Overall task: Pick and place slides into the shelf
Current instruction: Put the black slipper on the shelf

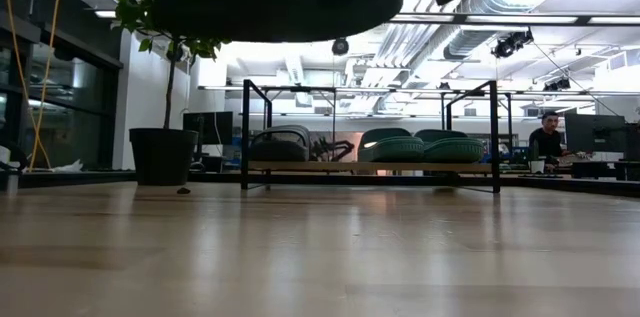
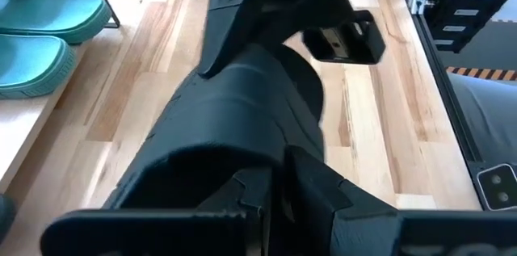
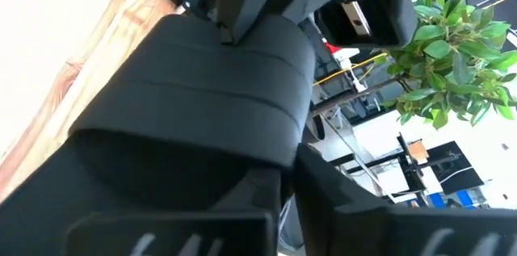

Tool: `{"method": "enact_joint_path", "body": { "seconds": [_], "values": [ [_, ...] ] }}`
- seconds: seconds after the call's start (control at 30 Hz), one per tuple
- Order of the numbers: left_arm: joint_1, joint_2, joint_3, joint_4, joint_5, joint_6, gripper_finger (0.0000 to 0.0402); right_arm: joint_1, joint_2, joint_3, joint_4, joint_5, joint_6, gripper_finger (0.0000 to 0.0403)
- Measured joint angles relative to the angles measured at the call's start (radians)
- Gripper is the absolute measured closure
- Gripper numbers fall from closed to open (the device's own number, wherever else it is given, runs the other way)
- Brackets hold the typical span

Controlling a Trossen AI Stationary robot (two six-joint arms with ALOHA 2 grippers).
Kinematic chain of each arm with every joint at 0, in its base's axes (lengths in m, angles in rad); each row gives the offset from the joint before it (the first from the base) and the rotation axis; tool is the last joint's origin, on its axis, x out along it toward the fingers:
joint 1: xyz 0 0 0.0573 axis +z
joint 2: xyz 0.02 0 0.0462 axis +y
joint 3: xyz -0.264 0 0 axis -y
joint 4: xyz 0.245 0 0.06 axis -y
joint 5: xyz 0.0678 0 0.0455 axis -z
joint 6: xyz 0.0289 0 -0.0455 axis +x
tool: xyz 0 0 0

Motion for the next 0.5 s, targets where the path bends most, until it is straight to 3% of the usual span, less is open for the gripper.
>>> {"method": "enact_joint_path", "body": {
  "seconds": [0.5],
  "values": [
    [0.001, 0.000, 0.002, -0.103, -0.072, 0.049, 0.0373, -0.001, 0.000, 0.000, 0.034, 0.032, 0.011, 0.0401]
  ]
}}
